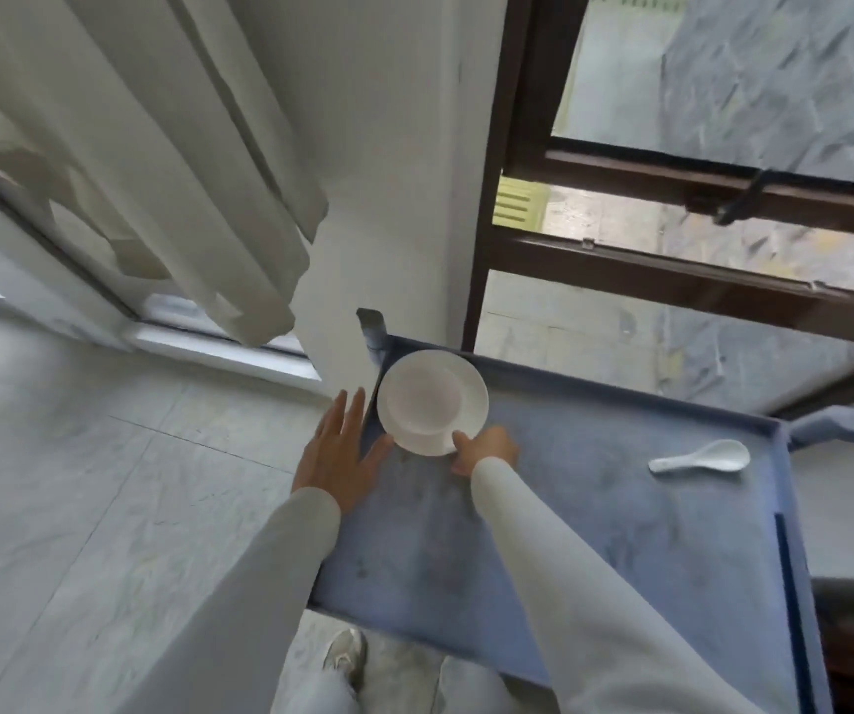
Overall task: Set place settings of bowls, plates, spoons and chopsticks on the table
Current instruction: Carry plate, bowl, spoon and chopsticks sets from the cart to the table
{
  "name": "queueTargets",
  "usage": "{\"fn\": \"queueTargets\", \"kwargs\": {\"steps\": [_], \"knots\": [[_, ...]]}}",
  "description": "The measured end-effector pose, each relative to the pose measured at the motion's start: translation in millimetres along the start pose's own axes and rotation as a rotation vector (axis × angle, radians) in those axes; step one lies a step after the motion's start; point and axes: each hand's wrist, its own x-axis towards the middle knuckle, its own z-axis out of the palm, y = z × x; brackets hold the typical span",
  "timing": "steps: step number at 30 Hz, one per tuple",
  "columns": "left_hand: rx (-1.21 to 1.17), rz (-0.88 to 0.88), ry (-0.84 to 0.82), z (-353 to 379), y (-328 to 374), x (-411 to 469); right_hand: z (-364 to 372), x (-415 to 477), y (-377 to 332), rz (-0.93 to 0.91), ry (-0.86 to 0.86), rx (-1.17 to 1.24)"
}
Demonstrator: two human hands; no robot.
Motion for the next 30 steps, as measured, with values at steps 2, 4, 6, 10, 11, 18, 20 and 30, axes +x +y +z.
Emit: {"fn": "queueTargets", "kwargs": {"steps": [2,4,6,10,11,18,20,30], "knots": [[-0.047,0.008,-0.009,6.7,9.0,-0.9,-4.2,8.0,7.4,0.008,-0.044,0.084],[-0.058,0.004,-0.014,15.4,19.9,0.0,-10.2,14.8,18.8,0.002,-0.072,0.190],[-0.030,0.002,-0.021,29.0,31.9,-0.7,-20.3,16.7,37.2,0.007,-0.102,0.236],[-0.058,0.106,-0.107,63.7,56.7,-10.6,-54.9,4.1,90.9,0.011,-0.123,0.177],[-0.062,0.140,-0.137,75.0,62.4,-17.0,-64.5,-1.3,108.1,0.010,-0.113,0.153],[-0.081,0.336,-0.213,142.2,93.9,-77.5,-124.3,-29.6,218.7,0.062,-0.003,0.152],[-0.107,0.350,-0.203,154.0,103.8,-90.2,-153.2,-17.0,224.8,0.115,0.206,0.218],[0.059,0.297,-0.233,159.9,122.4,-95.5,-201.2,67.0,169.9,0.207,0.427,0.218]]}}
